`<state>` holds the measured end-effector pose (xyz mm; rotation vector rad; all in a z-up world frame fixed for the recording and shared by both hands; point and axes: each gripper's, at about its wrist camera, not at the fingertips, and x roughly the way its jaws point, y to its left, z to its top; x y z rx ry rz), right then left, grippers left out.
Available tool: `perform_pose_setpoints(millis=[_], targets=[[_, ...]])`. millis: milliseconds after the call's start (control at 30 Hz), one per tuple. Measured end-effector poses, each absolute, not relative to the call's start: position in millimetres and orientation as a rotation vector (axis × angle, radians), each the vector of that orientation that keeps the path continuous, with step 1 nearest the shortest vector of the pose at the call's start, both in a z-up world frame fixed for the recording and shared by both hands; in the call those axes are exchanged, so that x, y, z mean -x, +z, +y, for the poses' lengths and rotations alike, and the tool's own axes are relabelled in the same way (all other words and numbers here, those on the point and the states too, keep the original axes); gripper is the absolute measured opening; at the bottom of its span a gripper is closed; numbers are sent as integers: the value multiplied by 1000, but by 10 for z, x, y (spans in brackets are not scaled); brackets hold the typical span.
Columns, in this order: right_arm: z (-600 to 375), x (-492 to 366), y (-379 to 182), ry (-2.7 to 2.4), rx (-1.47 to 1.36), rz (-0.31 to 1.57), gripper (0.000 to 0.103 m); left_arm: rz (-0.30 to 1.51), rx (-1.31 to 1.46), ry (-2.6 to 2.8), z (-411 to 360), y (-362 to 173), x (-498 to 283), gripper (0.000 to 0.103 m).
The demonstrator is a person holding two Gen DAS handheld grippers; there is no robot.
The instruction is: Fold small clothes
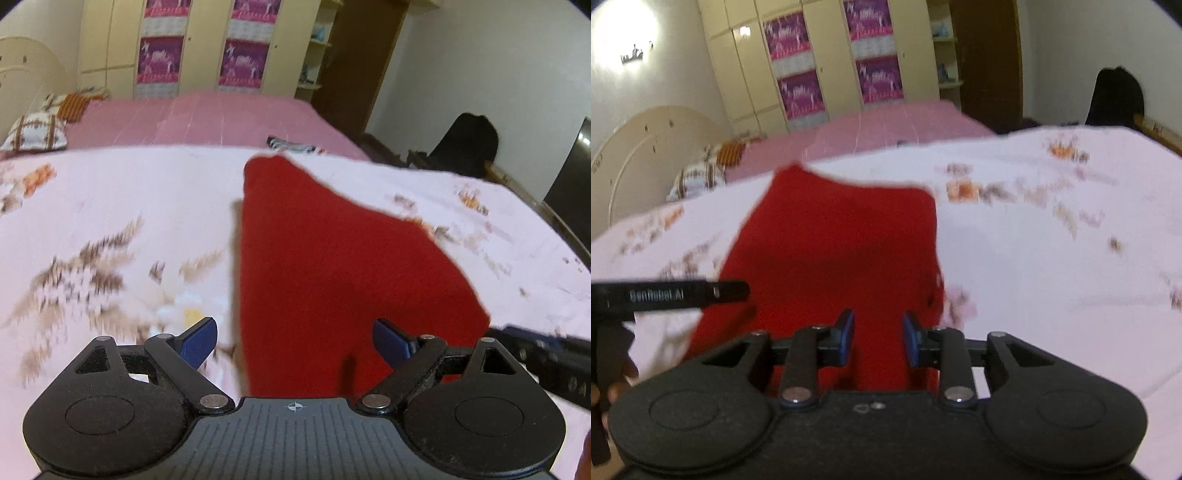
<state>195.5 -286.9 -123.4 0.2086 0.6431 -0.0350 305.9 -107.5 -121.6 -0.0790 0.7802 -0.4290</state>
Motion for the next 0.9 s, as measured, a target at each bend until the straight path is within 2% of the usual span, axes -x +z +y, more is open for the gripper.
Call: perform_pose_setpoints(millis=[400,533,667,700,767,900], targets=[[-2971,-3001,-1107,-83,-159,600,28,777,33,-444,-1480,-1118,-3770,90],[-3019,-3245,-1165,-113,-169,600,29,808,50,-435,-1574,-1219,-4087,91],[-3078,-3494,-1505,-182,-100,685,27,895,125,-401,-1522,-1540,-4353,91],[-3116,-3541,-1654,-198,-97,728,28,914,157,-411,-1501,-1636,-4374,94],[-3199,-3499,-1806,-203,-119,699,30,899,170,-385,-1501,-1715,-4342,103],[-3208,-3475,-1823,-203,-133,691,30,877,154,-389,-1549,-1762,-4316,103]])
